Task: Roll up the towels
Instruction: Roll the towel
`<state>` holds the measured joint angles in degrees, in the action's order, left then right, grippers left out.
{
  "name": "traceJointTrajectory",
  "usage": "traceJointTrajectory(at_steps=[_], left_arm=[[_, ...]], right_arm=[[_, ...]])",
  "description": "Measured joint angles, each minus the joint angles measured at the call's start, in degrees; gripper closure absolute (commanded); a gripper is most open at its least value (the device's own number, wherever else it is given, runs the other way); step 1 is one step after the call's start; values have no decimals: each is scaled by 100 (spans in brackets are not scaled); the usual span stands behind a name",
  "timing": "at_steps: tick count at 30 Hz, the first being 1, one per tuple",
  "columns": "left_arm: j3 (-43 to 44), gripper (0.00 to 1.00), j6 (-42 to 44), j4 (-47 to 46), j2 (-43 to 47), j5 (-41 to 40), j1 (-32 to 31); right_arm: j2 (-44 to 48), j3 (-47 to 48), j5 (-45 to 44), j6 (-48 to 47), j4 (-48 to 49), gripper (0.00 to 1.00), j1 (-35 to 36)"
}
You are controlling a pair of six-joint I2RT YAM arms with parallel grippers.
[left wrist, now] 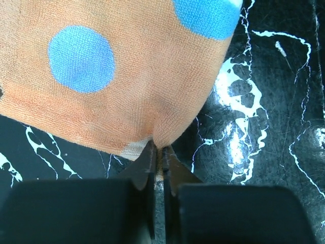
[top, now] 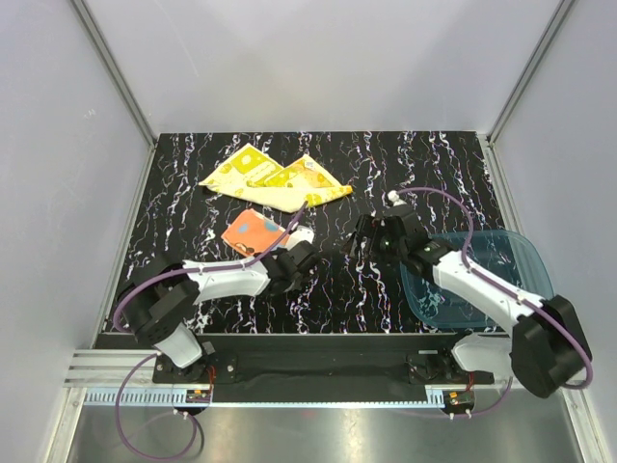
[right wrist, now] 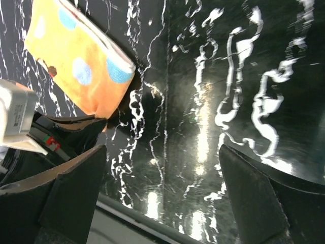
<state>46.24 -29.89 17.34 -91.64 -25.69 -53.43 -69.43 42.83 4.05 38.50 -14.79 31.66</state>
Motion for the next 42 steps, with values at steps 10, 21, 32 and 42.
traceJointTrajectory(at_steps=[10, 21, 32, 42], left_arm=[[-520, 100, -17, -514, 535, 737, 144], [-562, 100, -229, -713, 612, 1635, 168], [-841, 100, -389, -870, 920, 2092, 339], [-835, 100, -522, -841, 1021, 2315, 358]], right_arm=[[-1882, 103, 1314, 852, 1196, 12, -4], [-3261, 638, 2048, 1386, 2221, 37, -4], [-3781, 782, 2168, 1473, 2435, 100, 0], [-3781, 1497, 1668, 944, 1202, 50, 44]])
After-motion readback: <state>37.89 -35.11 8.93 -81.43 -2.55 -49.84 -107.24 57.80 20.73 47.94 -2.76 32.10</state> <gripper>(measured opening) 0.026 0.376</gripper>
